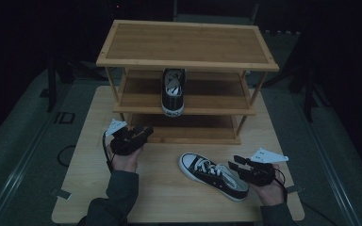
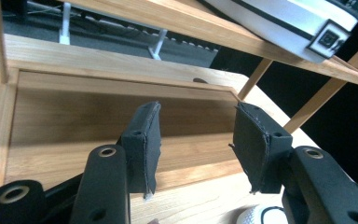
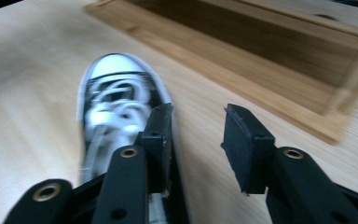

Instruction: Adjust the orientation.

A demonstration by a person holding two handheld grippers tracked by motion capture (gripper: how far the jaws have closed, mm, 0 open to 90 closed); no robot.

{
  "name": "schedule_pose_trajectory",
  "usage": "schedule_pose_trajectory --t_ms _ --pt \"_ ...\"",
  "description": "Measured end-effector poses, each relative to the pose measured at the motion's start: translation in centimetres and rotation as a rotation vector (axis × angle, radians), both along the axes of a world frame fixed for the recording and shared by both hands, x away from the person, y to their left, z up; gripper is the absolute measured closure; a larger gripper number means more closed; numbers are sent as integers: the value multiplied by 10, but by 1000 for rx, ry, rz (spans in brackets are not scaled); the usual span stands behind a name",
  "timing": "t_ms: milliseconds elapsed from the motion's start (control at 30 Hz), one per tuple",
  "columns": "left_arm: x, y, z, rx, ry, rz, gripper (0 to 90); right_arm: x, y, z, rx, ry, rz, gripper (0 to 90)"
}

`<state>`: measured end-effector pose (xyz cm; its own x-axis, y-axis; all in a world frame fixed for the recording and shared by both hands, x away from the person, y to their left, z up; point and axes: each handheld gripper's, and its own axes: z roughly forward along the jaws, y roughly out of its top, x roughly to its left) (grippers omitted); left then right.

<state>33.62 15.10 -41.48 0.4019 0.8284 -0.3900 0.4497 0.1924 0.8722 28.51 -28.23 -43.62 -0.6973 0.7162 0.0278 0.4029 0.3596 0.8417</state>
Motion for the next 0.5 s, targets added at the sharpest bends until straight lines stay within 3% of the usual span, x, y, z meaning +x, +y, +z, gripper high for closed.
schedule_pose_trajectory --t_ms 167,500 --pt "-1 4 3 -5 -11 8 515 -2 7 -1 -16 35 83 666" --pt "1 3 1 -11 -5 7 512 8 25 -14 -163 102 165 783"
